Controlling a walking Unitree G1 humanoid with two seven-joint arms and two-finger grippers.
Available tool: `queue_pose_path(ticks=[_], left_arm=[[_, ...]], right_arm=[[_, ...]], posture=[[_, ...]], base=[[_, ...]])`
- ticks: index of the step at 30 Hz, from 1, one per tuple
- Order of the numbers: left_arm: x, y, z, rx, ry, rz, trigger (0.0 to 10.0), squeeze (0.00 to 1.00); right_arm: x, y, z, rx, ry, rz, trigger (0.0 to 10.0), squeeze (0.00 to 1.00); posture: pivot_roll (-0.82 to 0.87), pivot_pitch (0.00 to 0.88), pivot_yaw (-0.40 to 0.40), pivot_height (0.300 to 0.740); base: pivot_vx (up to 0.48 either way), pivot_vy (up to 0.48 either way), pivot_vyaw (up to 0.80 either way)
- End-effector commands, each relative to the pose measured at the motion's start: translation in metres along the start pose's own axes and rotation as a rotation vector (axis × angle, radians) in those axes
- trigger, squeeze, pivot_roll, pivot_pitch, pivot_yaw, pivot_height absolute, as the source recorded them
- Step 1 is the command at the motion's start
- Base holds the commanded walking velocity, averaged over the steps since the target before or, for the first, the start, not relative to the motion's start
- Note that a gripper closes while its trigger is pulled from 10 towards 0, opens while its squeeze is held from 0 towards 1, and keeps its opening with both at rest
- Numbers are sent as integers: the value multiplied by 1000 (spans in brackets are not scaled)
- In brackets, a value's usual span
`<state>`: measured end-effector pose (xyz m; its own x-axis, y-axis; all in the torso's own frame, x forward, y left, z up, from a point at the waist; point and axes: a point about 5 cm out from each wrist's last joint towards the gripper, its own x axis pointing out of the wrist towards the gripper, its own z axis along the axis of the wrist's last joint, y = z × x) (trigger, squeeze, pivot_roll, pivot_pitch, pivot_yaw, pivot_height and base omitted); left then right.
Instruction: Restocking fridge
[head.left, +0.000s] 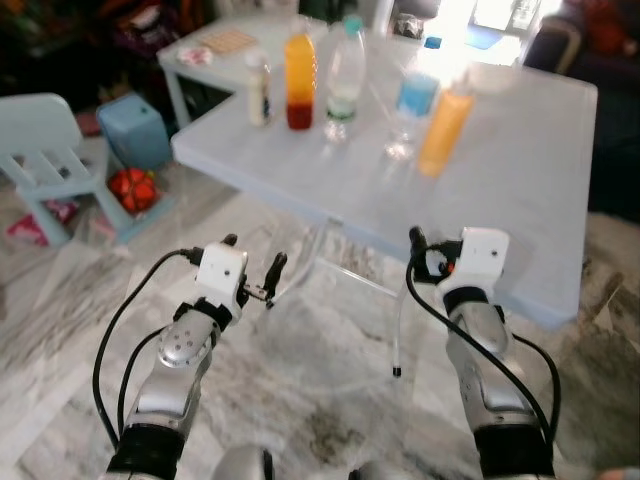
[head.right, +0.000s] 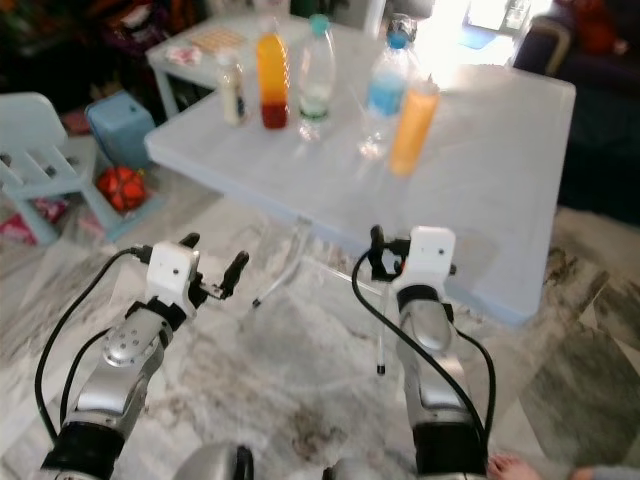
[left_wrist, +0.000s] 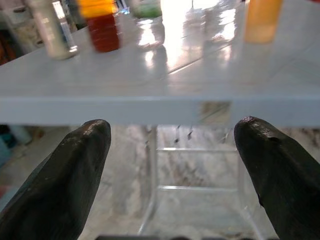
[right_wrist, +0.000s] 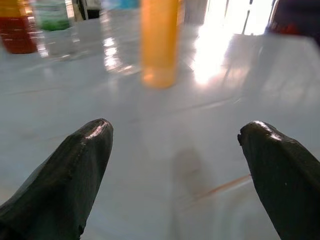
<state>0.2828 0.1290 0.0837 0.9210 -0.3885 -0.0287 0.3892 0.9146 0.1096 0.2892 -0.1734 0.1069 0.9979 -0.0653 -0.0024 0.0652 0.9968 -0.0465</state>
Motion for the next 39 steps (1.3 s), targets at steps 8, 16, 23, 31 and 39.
queue_pose_path(ticks=[8,16,23,31,39], left_arm=[[1,-5,1,-9,-1,-20,10000,0],[0,-5,2,-15,-15,-24,10000,0],[-1,-5,2,-27,-19,-27,10000,0],[-2,-5,0,-22,-11,-28,10000,0],[-5,-4,-1,-20,-7,-23,10000,0]], right_arm=[[3,-2,24,-76,-111,16,10000,0],[4,-2,23,-72,-108,10,10000,0],[4,-2,23,-94,-115,-6,10000,0],[2,-3,17,-76,-85,-26,10000,0],[4,-3,15,-72,-81,-29,10000,0]], posture=[[2,65,-19,740],[7,65,-19,740],[8,63,-20,740],[8,63,-20,740],[18,53,-17,740]], base=[[403,260,0],[414,91,0],[221,0,0],[0,0,-387],[0,0,-87]])
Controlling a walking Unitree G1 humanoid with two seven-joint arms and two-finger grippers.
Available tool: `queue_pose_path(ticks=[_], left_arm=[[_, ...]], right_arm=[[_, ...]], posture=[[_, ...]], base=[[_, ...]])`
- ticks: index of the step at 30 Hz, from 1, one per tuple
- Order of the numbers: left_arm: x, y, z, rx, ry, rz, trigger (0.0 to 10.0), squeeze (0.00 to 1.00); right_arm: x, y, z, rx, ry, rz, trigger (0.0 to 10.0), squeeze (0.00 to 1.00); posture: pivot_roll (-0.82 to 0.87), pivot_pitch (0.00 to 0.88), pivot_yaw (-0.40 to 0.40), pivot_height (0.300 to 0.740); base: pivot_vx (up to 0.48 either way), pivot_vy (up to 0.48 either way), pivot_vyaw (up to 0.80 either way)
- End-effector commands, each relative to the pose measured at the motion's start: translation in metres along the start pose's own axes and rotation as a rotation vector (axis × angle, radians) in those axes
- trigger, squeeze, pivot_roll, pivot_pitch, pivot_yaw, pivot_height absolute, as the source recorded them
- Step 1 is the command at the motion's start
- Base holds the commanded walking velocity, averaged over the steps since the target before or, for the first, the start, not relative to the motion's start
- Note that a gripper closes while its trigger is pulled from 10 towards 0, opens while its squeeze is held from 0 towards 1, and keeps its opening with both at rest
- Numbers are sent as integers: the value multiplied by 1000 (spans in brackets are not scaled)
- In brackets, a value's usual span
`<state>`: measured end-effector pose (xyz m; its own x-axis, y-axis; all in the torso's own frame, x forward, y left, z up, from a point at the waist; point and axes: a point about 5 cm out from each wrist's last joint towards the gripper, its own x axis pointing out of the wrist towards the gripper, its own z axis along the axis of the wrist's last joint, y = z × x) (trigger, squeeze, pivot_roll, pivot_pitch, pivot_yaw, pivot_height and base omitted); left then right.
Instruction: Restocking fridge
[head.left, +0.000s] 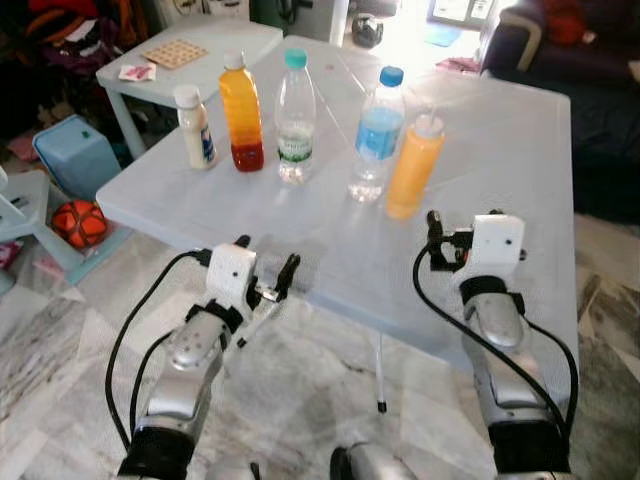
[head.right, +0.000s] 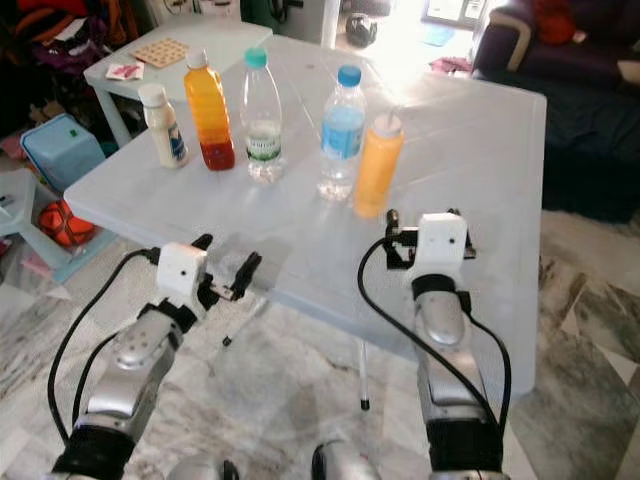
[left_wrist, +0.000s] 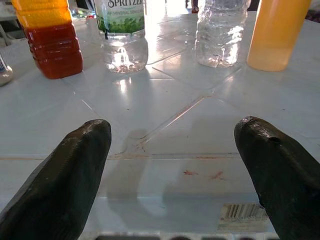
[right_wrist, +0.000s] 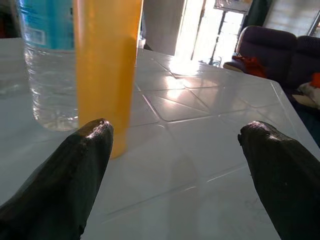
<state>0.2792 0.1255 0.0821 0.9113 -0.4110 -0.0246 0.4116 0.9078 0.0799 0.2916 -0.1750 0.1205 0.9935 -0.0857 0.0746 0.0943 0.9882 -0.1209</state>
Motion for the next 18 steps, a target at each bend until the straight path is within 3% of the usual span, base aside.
queue_pose_path(ticks=[1,11,15,18], left_arm=[[-3,1,0,10,-1,1,10000,0],[-8,10,3,14,-31,88,10000,0],[-10,22,7,-38,-61,194,10000,0],[-10,22,7,-46,-63,196,10000,0]], right_arm=[[2,-1,1,4,-6,-3,10000,0],[2,-2,-2,5,-6,-7,10000,0],[1,1,0,-16,-16,5,10000,0],[1,1,-1,-4,-16,5,10000,0]], posture=[[18,53,-17,740],[41,17,-9,740],[42,0,-10,740],[42,0,-10,740]], base=[[0,0,0],[0,0,0],[0,0,0],[0,0,0]])
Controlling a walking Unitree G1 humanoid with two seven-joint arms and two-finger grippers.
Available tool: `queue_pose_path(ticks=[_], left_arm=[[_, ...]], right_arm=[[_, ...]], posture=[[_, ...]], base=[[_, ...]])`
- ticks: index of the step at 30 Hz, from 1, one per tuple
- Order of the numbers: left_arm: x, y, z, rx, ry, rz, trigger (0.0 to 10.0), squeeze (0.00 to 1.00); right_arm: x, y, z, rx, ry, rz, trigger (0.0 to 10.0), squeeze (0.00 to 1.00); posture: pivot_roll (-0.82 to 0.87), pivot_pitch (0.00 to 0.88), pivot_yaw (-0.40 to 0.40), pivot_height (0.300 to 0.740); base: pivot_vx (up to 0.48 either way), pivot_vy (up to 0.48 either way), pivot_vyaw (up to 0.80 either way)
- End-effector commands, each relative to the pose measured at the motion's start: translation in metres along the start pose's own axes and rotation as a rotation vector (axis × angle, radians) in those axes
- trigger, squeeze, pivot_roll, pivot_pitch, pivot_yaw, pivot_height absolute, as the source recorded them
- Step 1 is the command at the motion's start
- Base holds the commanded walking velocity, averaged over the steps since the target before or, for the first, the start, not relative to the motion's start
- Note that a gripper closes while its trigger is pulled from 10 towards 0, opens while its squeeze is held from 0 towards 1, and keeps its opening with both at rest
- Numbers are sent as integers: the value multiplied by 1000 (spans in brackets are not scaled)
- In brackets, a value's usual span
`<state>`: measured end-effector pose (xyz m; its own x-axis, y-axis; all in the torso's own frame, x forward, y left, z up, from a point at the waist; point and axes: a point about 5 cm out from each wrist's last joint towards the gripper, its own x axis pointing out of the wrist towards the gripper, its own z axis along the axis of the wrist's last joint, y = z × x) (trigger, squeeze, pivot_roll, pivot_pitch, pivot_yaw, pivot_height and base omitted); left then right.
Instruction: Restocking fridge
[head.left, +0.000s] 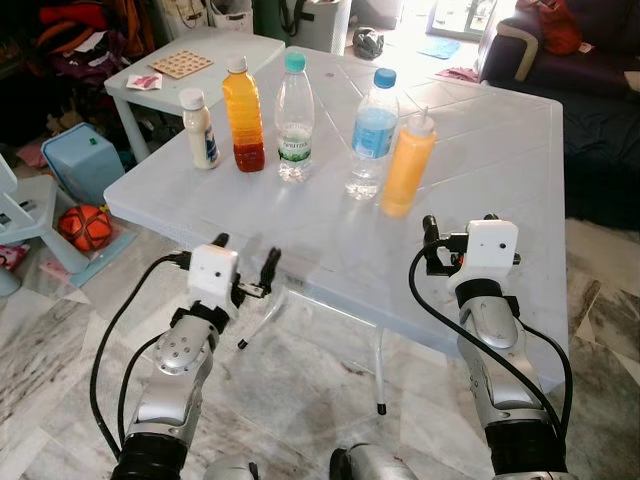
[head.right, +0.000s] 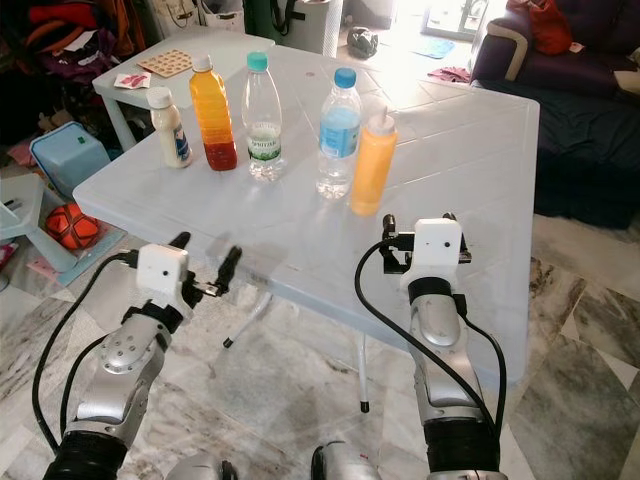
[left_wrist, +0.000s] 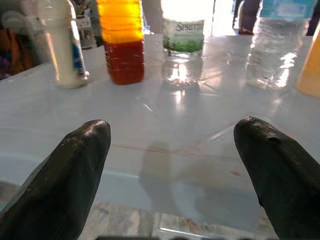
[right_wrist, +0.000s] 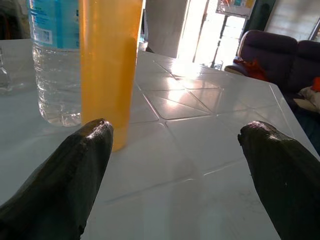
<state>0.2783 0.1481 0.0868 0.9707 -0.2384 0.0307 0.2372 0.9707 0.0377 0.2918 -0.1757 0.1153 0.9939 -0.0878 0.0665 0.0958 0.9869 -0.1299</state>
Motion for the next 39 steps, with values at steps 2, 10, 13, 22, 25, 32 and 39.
queue_pose_path(ticks=[2,10,13,22,25,32,39], left_arm=[[1,1,5,0,-23,7,10000,0],[6,-2,6,2,-30,-5,10000,0],[7,-2,6,3,-30,-7,10000,0],[9,0,7,10,-31,-9,10000,0],[9,0,7,10,-31,-9,10000,0],[9,0,7,10,-31,-9,10000,0],[9,0,7,10,-31,-9,10000,0]], right_arm=[[1,1,4,5,-25,3,10000,0],[4,5,6,-7,-33,15,10000,0],[5,4,5,4,-26,3,10000,0],[9,0,4,17,-13,-21,10000,0],[9,0,4,17,-13,-21,10000,0],[9,0,4,17,-13,-21,10000,0],[9,0,4,17,-13,-21,10000,0]], posture=[[44,0,-12,740],[54,0,-14,740],[58,0,-14,740],[58,0,-13,740],[58,0,-13,740],[58,0,-13,740],[58,0,-13,740]], base=[[0,0,0],[0,0,0],[0,0,0],[0,0,0],[0,0,0],[0,0,0],[0,0,0]])
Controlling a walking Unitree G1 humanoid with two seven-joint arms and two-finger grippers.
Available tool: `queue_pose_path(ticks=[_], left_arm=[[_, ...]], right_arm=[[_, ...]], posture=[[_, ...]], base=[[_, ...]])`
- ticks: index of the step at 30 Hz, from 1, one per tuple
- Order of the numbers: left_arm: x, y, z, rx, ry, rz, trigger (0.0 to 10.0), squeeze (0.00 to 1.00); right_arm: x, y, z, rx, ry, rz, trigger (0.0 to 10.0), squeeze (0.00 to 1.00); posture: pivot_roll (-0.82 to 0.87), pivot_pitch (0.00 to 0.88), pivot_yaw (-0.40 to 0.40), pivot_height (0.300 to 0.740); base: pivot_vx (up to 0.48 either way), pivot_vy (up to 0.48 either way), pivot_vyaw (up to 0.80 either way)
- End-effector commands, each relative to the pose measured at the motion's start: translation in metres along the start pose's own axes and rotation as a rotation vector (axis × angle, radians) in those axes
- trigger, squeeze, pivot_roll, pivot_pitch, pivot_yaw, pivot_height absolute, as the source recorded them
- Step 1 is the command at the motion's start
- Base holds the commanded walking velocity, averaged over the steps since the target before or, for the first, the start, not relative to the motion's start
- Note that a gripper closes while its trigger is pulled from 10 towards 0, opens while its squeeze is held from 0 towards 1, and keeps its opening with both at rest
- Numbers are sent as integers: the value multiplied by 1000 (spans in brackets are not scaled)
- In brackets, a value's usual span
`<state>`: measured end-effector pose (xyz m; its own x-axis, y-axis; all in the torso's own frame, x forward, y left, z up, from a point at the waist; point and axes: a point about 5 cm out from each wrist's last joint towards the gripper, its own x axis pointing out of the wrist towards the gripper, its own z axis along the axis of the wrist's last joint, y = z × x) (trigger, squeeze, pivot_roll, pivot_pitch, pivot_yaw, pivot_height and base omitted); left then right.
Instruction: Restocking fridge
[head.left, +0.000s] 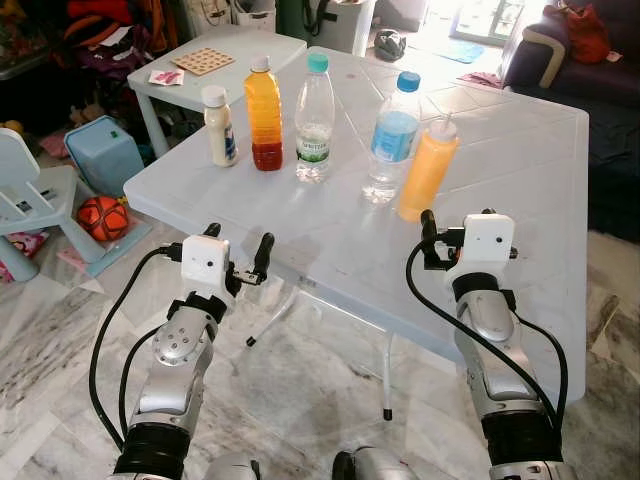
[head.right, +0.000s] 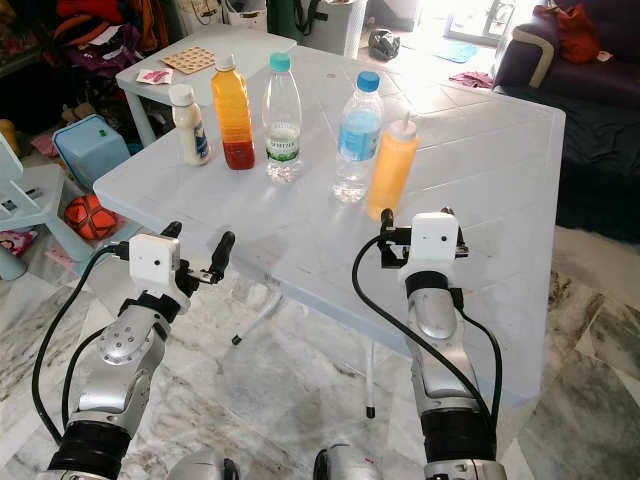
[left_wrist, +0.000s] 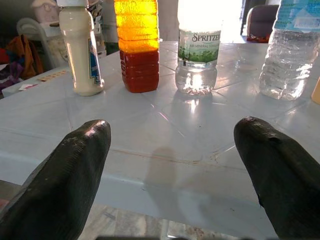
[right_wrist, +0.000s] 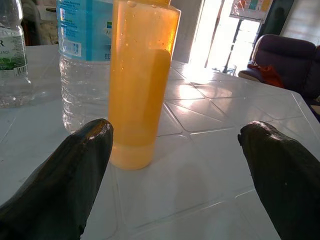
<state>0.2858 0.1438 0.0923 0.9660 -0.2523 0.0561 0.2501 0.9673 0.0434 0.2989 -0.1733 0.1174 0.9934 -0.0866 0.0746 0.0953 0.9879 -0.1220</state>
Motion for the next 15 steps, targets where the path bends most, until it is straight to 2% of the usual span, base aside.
queue_pose_path(ticks=[1,9,10,11,15], left_arm=[[1,2,1,5,-5,4,10000,0],[2,3,1,5,-5,6,10000,0],[0,6,5,36,18,21,10000,0],[0,7,7,44,23,26,10000,0],[3,9,5,43,26,48,10000,0]], right_arm=[[2,-3,2,8,-5,-21,10000,0],[3,-3,1,-5,1,-21,10000,0],[16,6,10,36,-20,7,10000,0],[19,9,13,51,-27,19,10000,0],[17,12,14,76,-25,25,10000,0]], posture=[[58,0,-13,740],[57,0,-13,740],[63,44,-22,740],[63,44,-22,740],[44,24,-20,740]], base=[[0,0,0],[0,0,0],[0,0,0],[0,0,0],[0,0,0]])
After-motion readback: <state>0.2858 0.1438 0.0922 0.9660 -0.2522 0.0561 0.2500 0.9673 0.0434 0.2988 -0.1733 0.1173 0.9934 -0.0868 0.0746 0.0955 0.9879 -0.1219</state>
